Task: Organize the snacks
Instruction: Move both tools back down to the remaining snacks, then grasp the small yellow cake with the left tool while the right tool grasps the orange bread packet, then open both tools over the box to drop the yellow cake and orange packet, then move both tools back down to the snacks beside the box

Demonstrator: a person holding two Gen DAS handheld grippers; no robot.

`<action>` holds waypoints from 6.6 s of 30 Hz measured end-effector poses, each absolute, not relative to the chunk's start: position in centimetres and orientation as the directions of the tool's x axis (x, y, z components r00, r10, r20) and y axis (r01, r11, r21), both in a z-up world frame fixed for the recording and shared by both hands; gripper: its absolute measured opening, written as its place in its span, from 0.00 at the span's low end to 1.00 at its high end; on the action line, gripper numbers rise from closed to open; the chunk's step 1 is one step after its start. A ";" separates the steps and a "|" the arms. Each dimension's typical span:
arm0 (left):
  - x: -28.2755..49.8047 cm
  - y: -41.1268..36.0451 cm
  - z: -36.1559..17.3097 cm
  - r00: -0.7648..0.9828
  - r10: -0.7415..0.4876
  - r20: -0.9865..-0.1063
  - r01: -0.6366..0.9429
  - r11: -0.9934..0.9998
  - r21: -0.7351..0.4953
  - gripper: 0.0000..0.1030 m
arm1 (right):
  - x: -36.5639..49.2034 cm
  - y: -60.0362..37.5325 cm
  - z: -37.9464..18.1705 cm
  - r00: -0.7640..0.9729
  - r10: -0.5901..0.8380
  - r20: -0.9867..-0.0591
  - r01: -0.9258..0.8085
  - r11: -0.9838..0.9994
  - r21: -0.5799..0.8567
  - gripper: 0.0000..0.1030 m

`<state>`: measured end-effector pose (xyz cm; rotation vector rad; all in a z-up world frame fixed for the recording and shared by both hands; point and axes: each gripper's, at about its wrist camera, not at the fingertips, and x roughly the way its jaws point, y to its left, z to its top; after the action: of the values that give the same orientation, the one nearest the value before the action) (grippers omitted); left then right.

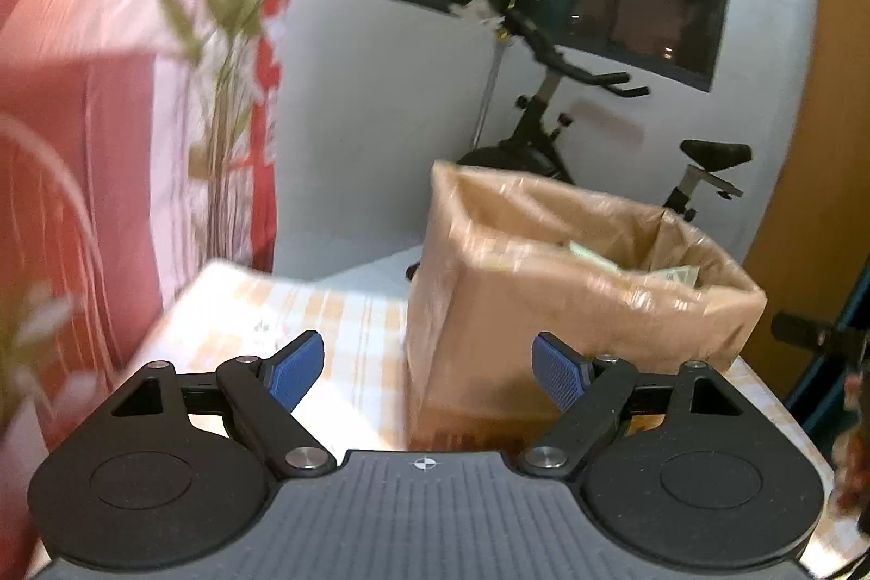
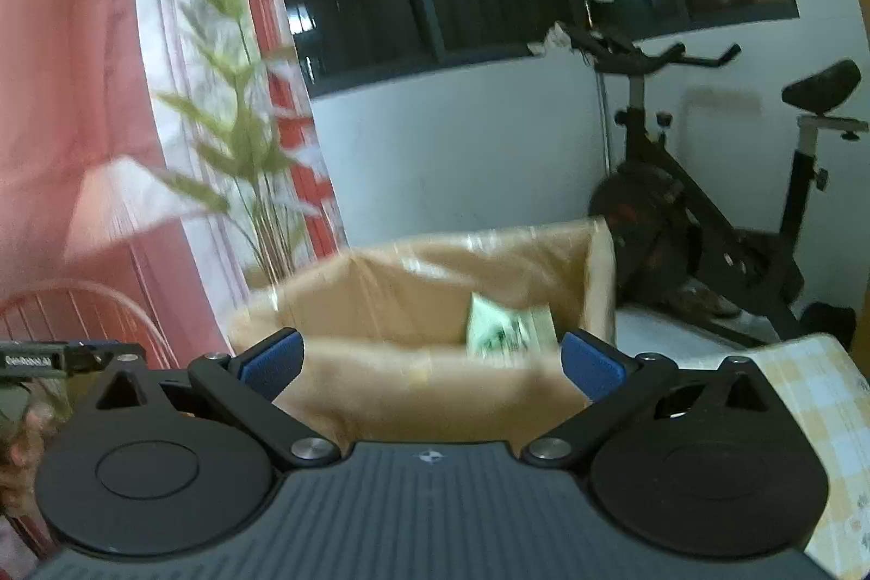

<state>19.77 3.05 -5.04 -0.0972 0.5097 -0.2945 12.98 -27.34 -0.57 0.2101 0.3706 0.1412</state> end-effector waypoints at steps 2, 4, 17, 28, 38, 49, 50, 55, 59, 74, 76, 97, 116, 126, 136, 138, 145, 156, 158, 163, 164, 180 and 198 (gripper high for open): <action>19.5 3.1 -6.3 0.824 -0.295 -0.484 0.231 0.955 -0.188 0.83 | 12.6 -27.1 -2.2 0.912 0.156 -0.379 -0.073 0.972 0.224 0.99; 19.3 3.1 -7.4 0.811 -0.302 -0.502 0.223 0.951 -0.213 0.83 | 12.2 -26.9 -3.9 0.894 0.139 -0.426 -0.053 0.977 0.207 0.99; 18.7 2.7 -10.9 0.790 -0.183 -0.585 0.116 0.982 -0.151 0.83 | 10.2 -27.4 -11.8 0.768 0.085 -0.635 0.032 0.985 0.171 0.87; 18.1 2.1 -14.7 0.714 -0.190 -0.674 0.112 0.981 -0.158 0.76 | 10.2 -27.1 -15.6 0.648 0.107 -0.754 0.109 0.967 0.230 0.76; 18.3 2.4 -16.1 0.697 -0.180 -0.695 0.081 0.982 -0.172 0.69 | 10.5 -24.7 -15.8 0.787 0.034 -0.615 -0.065 0.997 -0.028 0.73; 18.5 2.1 -17.2 0.680 -0.186 -0.709 0.090 0.981 -0.171 0.62 | 9.2 -25.9 -17.7 0.846 0.051 -0.530 -0.043 0.999 0.028 0.72; 18.7 2.3 -17.2 0.680 -0.182 -0.710 0.083 0.982 -0.171 0.62 | 9.2 -25.8 -17.7 0.848 0.050 -0.528 -0.046 0.999 0.020 0.72; 21.0 4.0 -16.5 0.688 -0.149 -0.710 -0.010 0.977 -0.215 0.62 | 9.2 -25.8 -17.8 0.851 0.053 -0.523 -0.054 0.998 0.013 0.72; 23.5 4.5 -16.9 0.703 -0.077 -0.707 -0.076 0.980 -0.182 0.62 | 9.3 -25.8 -17.9 0.849 0.057 -0.525 -0.057 0.998 0.016 0.72; 26.7 2.3 -19.5 0.679 0.016 -0.734 -0.116 0.990 -0.086 0.50 | 9.5 -26.2 -18.0 0.844 0.072 -0.532 -0.061 0.997 0.038 0.72; 26.2 2.9 -19.4 0.683 0.017 -0.731 -0.127 0.987 -0.096 0.42 | 9.5 -26.2 -18.0 0.844 0.072 -0.532 -0.061 0.997 0.038 0.72; 20.2 0.7 -16.7 0.758 -0.168 -0.631 0.099 0.985 -0.143 0.36 | 9.9 -26.5 -18.0 0.835 0.089 -0.543 -0.062 0.996 0.068 0.72; 20.0 0.2 -9.9 0.830 -0.279 -0.484 0.244 0.960 -0.135 0.36 | 8.0 -28.3 -14.2 0.858 0.009 -0.514 0.045 0.995 0.092 0.71; 21.8 -1.8 -3.8 0.875 -0.369 -0.313 0.356 0.929 -0.099 0.36 | 8.5 -28.0 -5.5 0.954 0.048 -0.297 -0.028 0.997 0.073 0.71; 28.6 -5.0 -1.9 0.865 -0.408 -0.292 0.368 0.911 -0.185 0.37 | 15.3 -26.0 0.0 0.970 0.147 -0.194 -0.138 0.989 0.061 0.71; 30.3 -5.7 -2.4 0.858 -0.407 -0.313 0.362 0.912 -0.193 0.37 | 17.6 -26.0 0.3 0.964 0.159 -0.213 -0.141 0.985 0.098 0.71; 32.9 -7.1 -3.6 0.852 -0.390 -0.349 0.338 0.920 -0.200 0.37 | 23.5 -25.0 -0.2 0.946 0.133 -0.295 -0.092 0.984 0.150 0.71; 31.4 -4.0 -3.9 0.857 -0.386 -0.341 0.336 0.921 -0.198 0.55 | 26.2 -23.4 -2.0 0.898 0.214 -0.384 -0.116 0.958 0.264 0.77; 30.8 -3.2 -4.0 0.855 -0.391 -0.342 0.339 0.919 -0.201 0.55 | 25.6 -23.8 -2.0 0.905 0.214 -0.368 -0.113 0.954 0.277 0.79; 29.3 -1.3 -4.2 0.851 -0.387 -0.355 0.340 0.921 -0.190 0.55 | 24.0 -24.3 -1.6 0.913 0.231 -0.336 -0.145 0.954 0.263 0.79; 28.9 -0.9 -4.2 0.850 -0.388 -0.357 0.341 0.921 -0.191 0.55 | 23.6 -24.4 -1.5 0.914 0.234 -0.332 -0.151 0.954 0.258 0.79; 22.3 3.7 -12.2 0.773 -0.337 -0.537 0.248 0.941 -0.232 0.55 | 13.7 -25.4 -3.4 0.945 0.223 -0.237 -0.195 0.971 0.139 0.79; 20.3 1.3 -17.3 0.720 -0.296 -0.627 0.222 0.955 -0.197 0.55 | 11.6 -26.9 -13.9 0.853 0.061 -0.519 -0.030 0.997 0.068 0.79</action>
<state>20.34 1.29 -17.30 -0.1107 0.7116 -0.2868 11.60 -26.86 -13.92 0.0586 0.5479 0.0480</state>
